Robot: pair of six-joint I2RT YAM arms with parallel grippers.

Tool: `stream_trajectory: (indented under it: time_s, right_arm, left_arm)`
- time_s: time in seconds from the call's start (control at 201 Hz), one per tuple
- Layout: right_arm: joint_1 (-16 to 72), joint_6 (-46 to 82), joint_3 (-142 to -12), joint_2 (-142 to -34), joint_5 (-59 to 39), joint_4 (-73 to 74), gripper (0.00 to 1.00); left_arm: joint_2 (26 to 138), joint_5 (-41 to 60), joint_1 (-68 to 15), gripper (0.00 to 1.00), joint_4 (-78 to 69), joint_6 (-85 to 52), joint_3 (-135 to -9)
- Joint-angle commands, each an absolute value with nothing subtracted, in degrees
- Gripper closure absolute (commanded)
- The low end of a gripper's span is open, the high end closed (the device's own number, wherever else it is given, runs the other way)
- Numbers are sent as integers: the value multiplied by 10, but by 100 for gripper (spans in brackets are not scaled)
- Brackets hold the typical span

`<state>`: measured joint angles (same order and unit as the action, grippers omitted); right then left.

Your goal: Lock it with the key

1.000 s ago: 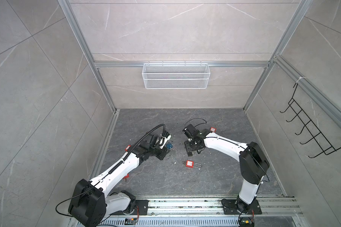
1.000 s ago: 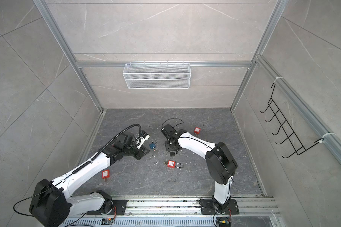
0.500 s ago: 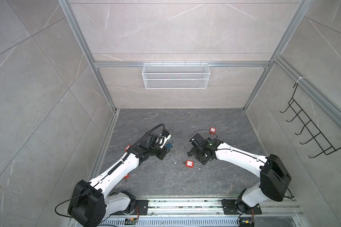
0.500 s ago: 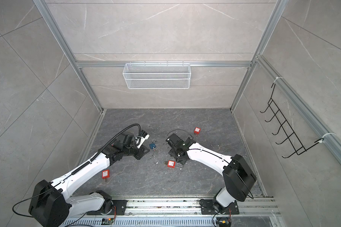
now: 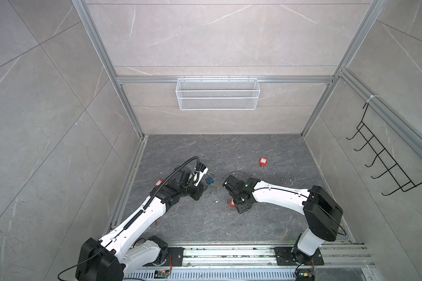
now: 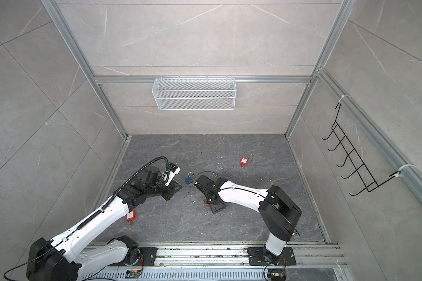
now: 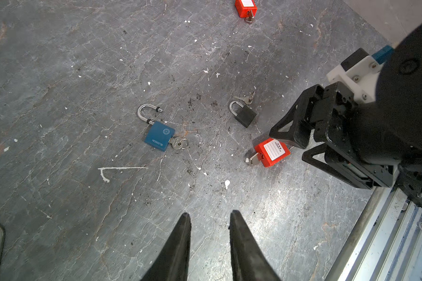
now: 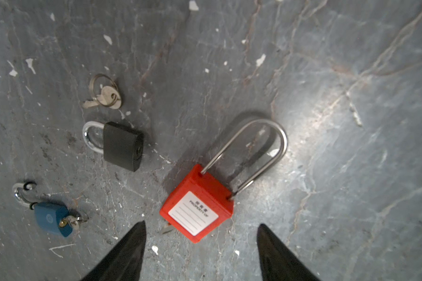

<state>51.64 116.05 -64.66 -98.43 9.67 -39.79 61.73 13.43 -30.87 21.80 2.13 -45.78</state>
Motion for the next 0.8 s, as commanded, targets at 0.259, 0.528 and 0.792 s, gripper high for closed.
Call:
stream_trajectory:
  time_s: [0.259,0.528,0.792]
  right_arm:
    - [523,1252,-653,-1033,120,-386,28]
    - [524,1248,-659,-1060,117,-390,31]
    - [522,1216,-671,-1062,125,-413,32]
  left_arm:
    - [584,116,-310,69,241,12,-453]
    - [581,103,-310,69,246,10,-454]
    - [575,94,-310,69,249,5,-451]
